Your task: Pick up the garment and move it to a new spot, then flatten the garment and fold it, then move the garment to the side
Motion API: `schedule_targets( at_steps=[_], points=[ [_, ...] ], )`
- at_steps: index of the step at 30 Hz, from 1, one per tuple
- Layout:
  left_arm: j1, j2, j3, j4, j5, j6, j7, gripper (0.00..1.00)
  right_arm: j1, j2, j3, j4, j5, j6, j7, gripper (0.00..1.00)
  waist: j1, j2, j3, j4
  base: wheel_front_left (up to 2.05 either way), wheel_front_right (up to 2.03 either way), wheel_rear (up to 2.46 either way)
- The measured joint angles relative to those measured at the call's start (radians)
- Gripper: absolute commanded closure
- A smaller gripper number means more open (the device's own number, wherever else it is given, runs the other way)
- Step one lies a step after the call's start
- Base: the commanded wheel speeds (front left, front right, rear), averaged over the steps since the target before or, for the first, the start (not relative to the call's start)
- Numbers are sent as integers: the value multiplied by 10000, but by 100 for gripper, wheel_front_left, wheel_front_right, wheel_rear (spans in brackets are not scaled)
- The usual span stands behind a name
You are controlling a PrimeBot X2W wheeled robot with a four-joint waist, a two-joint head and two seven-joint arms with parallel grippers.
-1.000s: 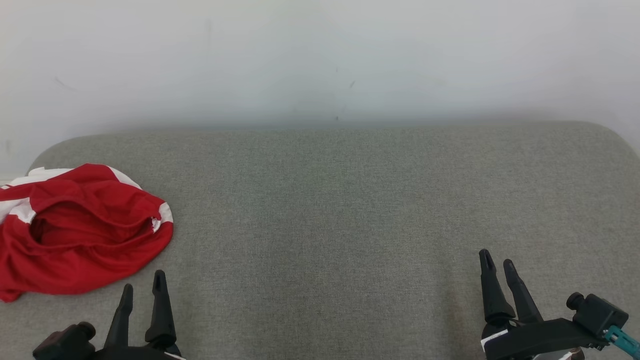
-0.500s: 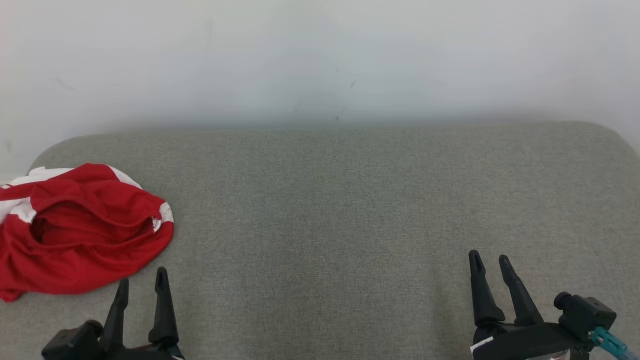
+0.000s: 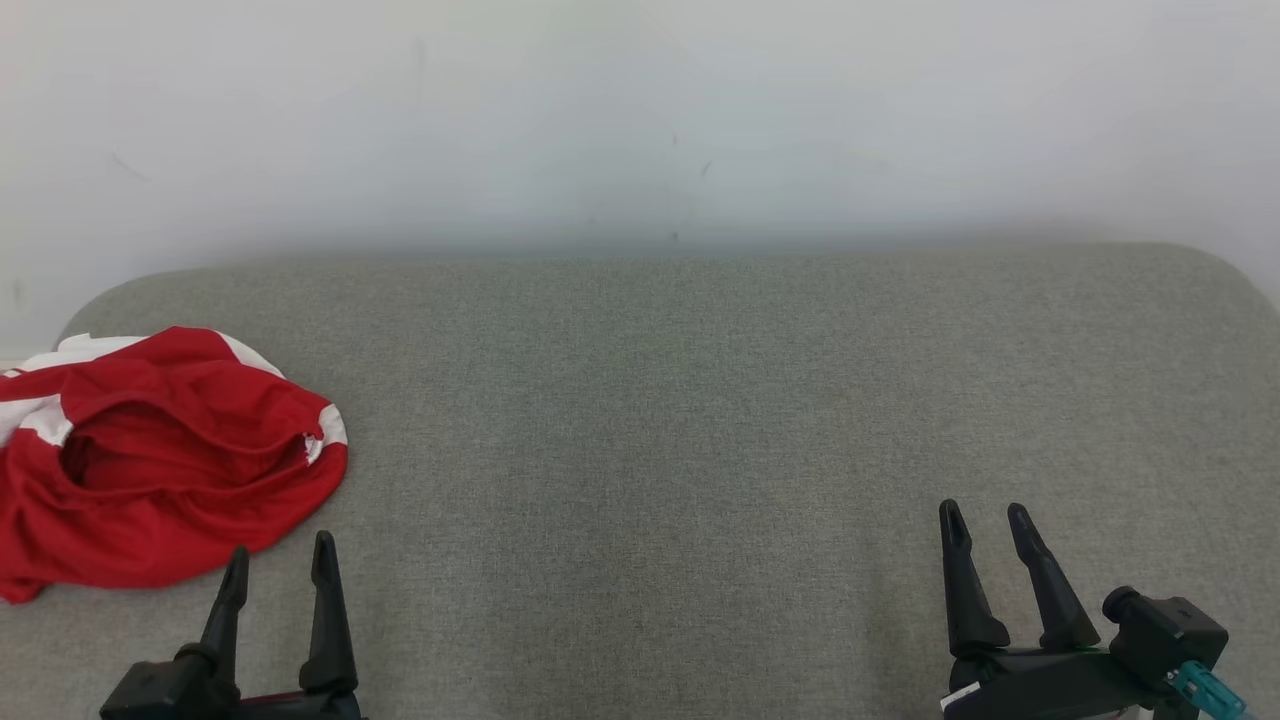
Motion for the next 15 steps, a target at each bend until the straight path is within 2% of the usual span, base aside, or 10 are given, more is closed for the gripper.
schedule_targets(
  at_steps=[15],
  points=[
    [156,115,-86,-113,1101,127,-297,0,175,15,-151,-180,-1112,0,-290,0,0,0,-4,-130,0,0,0]
  ],
)
